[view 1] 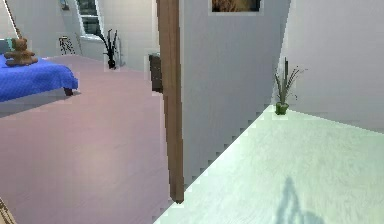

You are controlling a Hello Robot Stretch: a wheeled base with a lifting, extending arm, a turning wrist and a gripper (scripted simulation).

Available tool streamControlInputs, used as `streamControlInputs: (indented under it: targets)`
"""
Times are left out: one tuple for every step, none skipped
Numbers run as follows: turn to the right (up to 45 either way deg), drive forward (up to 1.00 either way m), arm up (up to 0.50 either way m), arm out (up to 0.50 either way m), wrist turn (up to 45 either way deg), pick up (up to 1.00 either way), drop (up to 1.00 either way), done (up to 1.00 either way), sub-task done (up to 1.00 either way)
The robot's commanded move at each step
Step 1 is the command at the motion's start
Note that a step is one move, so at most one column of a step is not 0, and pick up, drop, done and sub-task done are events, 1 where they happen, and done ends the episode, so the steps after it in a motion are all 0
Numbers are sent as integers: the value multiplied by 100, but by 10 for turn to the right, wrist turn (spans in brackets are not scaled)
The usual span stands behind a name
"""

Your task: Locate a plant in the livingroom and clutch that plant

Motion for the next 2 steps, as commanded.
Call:
streamControlInputs:
  targets:
    - [0, 0, 0, 0, 390, 0, 0, 0, 0]
    - [0, 0, -30, 0, 0, 0, 0, 0, 0]
